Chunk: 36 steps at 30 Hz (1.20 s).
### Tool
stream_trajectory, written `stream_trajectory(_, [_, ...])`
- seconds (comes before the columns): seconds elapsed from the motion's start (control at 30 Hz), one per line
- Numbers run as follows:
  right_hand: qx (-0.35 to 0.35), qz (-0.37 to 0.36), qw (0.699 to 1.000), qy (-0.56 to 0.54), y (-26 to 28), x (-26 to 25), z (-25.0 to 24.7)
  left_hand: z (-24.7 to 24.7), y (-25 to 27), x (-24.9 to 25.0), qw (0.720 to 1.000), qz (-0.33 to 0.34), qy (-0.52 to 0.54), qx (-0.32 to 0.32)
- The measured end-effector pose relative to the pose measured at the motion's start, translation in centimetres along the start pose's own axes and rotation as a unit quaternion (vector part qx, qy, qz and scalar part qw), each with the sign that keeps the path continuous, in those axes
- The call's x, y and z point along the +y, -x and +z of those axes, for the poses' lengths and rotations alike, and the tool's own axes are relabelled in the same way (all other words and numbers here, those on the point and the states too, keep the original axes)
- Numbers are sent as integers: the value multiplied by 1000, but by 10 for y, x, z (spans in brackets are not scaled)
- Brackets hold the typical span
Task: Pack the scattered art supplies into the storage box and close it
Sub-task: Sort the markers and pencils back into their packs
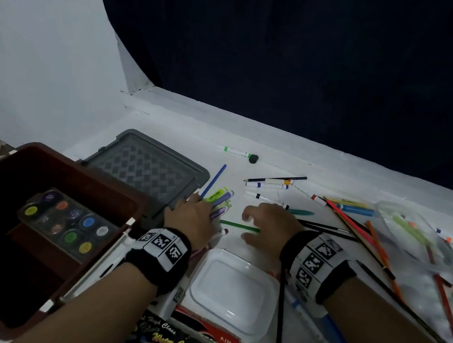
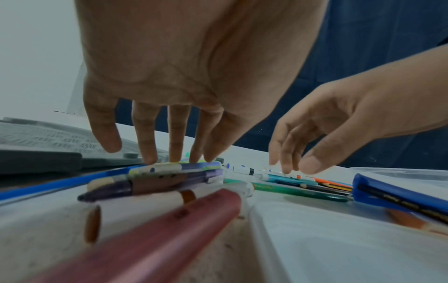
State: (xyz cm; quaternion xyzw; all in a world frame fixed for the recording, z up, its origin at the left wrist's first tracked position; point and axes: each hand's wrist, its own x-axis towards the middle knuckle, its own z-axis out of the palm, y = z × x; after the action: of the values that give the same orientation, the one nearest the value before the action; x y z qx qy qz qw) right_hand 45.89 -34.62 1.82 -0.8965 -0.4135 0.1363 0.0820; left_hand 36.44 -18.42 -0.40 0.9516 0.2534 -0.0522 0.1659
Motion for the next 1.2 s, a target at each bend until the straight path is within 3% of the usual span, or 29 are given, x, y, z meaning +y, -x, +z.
stream_trajectory(0.13, [-15,40,996,73,-6,6,3,2,-4,-2,1000,18,-17,6])
stream_trajectory(0.27, [13,74,994,73,-11,25,-7,2,-10,0,999,28,-28,-1])
stream_trajectory(0.4, [-15,108,993,51,-19,50,-13,3,-11,2,999,40,-34,11])
stream_trajectory(0.67, [7,100,989,112,-37,51,-15,-6,-11,18,997,53,-59,15])
stream_trajectory(0.9, [0,108,992,69,-36,63,-11,-11,-47,58,994,84,-56,32])
stream_trajectory(1.2, [-71,128,985,87,-27,89,-21,-7,-102,87,990,74,-110,-50])
